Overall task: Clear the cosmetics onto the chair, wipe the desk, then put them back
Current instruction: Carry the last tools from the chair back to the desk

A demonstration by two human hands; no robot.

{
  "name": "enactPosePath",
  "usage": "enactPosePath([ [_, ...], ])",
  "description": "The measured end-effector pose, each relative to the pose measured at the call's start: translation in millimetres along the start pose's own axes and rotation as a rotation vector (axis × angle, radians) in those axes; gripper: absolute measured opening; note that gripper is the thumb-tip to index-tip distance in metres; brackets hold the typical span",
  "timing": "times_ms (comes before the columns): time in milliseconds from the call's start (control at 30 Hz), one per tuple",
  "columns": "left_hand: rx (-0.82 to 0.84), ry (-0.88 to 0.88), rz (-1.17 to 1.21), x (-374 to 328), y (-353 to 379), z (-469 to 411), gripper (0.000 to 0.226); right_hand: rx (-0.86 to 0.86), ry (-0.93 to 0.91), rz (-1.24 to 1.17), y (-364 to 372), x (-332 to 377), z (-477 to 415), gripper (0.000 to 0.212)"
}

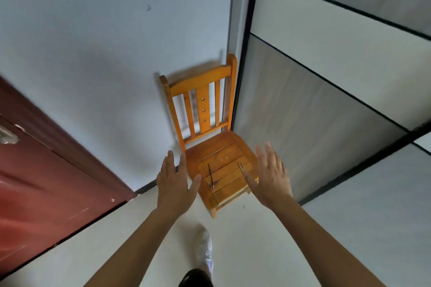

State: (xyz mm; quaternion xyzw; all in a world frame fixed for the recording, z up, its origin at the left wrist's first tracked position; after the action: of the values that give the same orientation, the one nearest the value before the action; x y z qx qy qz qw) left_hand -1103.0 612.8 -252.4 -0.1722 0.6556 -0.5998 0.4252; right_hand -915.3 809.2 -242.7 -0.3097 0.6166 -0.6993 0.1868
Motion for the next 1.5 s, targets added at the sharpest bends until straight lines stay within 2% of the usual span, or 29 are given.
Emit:
enactPosePath([
  [133, 0.118, -0.004, -0.019, -14.3, 39.1, -81.6, 0.086, 0.054, 0.051, 0.058, 12.1, -17.4, -67.3, 0.081],
  [333, 0.327, 0.004, -0.143, -23.9, 114.6, -153.1, 0.081, 0.177, 0.164, -0.049, 61.2, -48.8, -131.6, 0.082],
  [700, 0.589, -0.246, -0.091, 27.3, 351.5, -184.6, 0.078, 0.533, 0.258, -0.101, 327.7, -119.5, -192.8, 0.079],
  [867, 0.531, -0.35, -0.121, 58.0, 423.2, -185.6, 0.069, 0.573, 0.256, -0.041, 403.6, -135.4, -201.4, 0.077],
  [967, 0.402, -0.398, -0.135, 69.0, 440.6, -189.2, 0.068, 0.46, 0.257, -0.034, 420.2, -138.6, -210.0, 0.067],
  [1033, 0.301, -0.419, -0.095, 71.6, 444.0, -191.8, 0.059, 0.371, 0.263, -0.135, 423.4, -138.2, -213.8, 0.053],
  [1133, 0.198, -0.413, 0.039, 68.1, 446.8, -198.2, 0.039, 0.355, 0.226, -0.381, 431.2, -130.6, -213.7, 0.035],
  [1267, 0.174, -0.418, 0.167, 67.8, 448.5, -201.6, 0.028, 0.348, 0.209, -0.506, 434.5, -123.8, -213.7, 0.027],
  [1500, 0.189, -0.421, 0.2, 74.6, 446.9, -206.8, 0.027, 0.307, 0.23, -0.545, 433.7, -123.0, -216.6, 0.019],
])
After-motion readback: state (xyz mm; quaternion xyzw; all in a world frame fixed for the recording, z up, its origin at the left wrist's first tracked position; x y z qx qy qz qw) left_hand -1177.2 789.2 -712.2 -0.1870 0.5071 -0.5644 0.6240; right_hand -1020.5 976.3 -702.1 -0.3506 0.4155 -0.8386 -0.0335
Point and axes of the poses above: each hand's wrist, its own z-axis away from the middle knuckle, its own y-axis out of the palm, x = y × z, the point moved 9 cm from there along -z, towards the middle knuckle
